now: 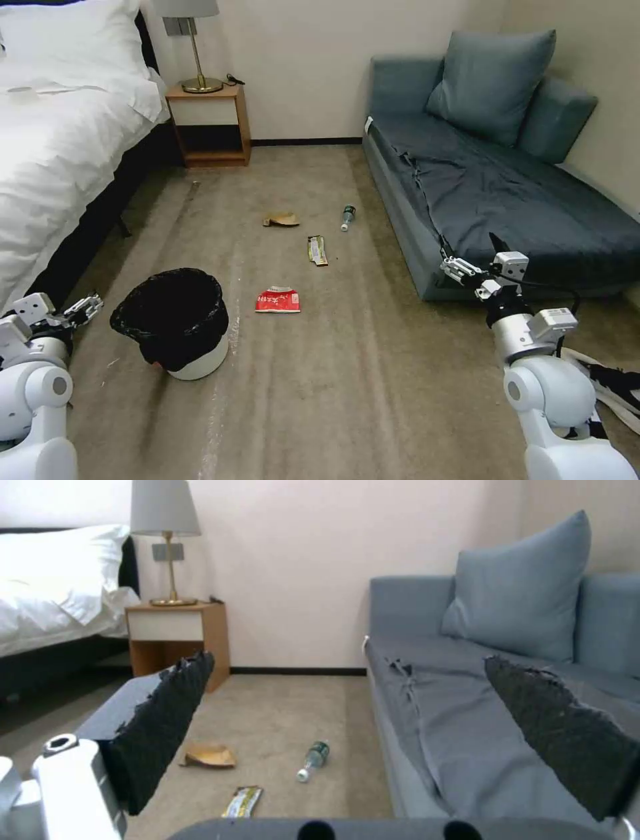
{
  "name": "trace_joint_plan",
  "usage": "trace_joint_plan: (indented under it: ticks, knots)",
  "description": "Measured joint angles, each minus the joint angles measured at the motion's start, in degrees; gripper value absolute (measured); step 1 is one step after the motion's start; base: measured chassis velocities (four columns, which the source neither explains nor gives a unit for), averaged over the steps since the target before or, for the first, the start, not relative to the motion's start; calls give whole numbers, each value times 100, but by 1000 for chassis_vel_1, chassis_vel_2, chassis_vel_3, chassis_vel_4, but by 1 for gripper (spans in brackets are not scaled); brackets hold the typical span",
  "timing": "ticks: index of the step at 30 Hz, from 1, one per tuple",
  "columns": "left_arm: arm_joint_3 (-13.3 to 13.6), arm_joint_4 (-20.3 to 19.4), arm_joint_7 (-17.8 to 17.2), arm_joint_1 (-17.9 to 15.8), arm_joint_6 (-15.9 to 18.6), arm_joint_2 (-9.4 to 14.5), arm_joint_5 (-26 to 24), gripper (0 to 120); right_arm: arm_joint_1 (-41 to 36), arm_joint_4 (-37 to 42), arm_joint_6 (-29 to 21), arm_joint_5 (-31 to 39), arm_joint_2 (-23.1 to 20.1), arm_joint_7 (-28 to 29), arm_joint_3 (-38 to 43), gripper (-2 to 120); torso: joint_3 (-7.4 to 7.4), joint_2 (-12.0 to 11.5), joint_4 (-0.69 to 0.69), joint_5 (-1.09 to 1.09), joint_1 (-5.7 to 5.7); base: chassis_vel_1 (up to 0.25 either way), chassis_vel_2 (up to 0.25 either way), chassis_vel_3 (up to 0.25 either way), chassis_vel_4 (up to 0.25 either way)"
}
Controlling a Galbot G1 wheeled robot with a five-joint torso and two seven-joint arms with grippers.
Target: Pick up the trash bin, then pick up the garbage on the floor and place it into the trash bin.
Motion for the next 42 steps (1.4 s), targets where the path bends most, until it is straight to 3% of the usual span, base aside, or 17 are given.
trace_joint_plan:
  ticks: [2, 5, 6, 14, 23, 32, 37, 42]
  knots:
    - [84, 314, -133, -169, 0, 4, -255, 100, -47, -14, 59, -47, 5, -19, 10, 100, 0, 0, 0, 0, 0, 0, 0, 0, 0]
    - [116, 381, -146, -207, 0, 9, -326, 100, -55, -15, 73, -56, 10, -36, 11, 100, 0, 0, 0, 0, 0, 0, 0, 0, 0]
    - [198, 576, -204, -304, -1, 19, -480, 100, -63, -16, 115, -91, 31, -55, 6, 100, 0, 0, 0, 1, 0, 0, 0, 0, 0]
    - [470, 1176, -154, -555, 9, -9, -870, 100, -69, -22, 239, -249, 97, -110, -175, 100, 0, 0, 0, 0, 0, 0, 0, 0, 0]
    - [601, 1512, -34, -733, -3, -36, -828, 98, -90, -46, 358, -323, 107, -202, -241, 100, 0, 0, 0, 0, 0, 0, 0, 0, 0]
    - [669, 2281, 7, -957, -27, -18, -662, 97, -83, -82, 552, -320, 88, -358, -241, 100, 0, 0, 1, 1, 0, 0, 0, 0, 0]
    - [673, 2338, 70, -955, -52, -31, -632, 97, -81, -130, 604, -332, 94, -389, -251, 100, -1, 1, 1, 6, 0, 0, 0, 0, 0]
    - [709, 2353, 173, -946, -55, -55, -555, 80, -58, -198, 693, -372, 117, -397, -309, 100, -1, 1, 2, 6, 0, 0, 0, 0, 0]
